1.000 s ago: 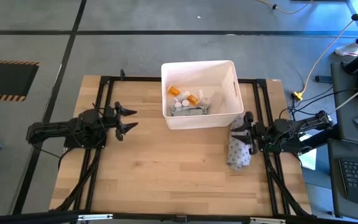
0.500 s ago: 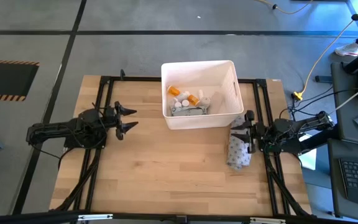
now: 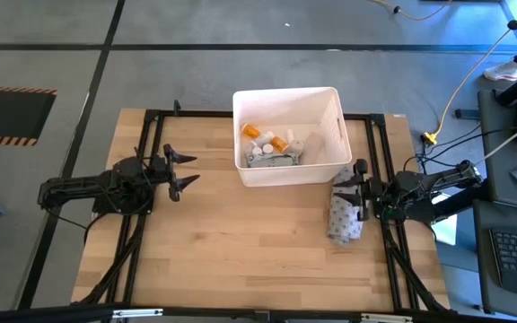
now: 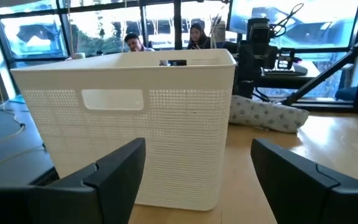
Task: Pick & place medical supplies in basket/bin
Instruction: Return to Home Position
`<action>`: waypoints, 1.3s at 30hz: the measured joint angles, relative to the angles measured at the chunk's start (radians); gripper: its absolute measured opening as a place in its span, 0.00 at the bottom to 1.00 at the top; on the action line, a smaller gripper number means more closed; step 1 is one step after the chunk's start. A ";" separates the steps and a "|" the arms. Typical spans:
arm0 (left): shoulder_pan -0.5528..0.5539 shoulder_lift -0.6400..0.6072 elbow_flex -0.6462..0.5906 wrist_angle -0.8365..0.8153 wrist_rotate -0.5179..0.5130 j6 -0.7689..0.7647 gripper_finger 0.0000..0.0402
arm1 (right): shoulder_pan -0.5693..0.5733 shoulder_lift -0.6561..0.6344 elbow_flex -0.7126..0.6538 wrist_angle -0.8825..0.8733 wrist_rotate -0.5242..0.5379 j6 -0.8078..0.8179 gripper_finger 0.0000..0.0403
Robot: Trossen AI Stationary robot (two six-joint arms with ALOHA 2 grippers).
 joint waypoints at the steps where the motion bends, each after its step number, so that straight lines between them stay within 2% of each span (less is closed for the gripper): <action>1: 0.000 0.000 0.000 0.000 0.000 0.006 0.72 | 0.000 0.000 0.000 0.000 0.000 -0.001 0.29; 39: 0.000 0.000 0.000 0.000 0.000 -0.009 0.72 | 0.000 0.000 0.001 0.000 0.000 -0.001 0.29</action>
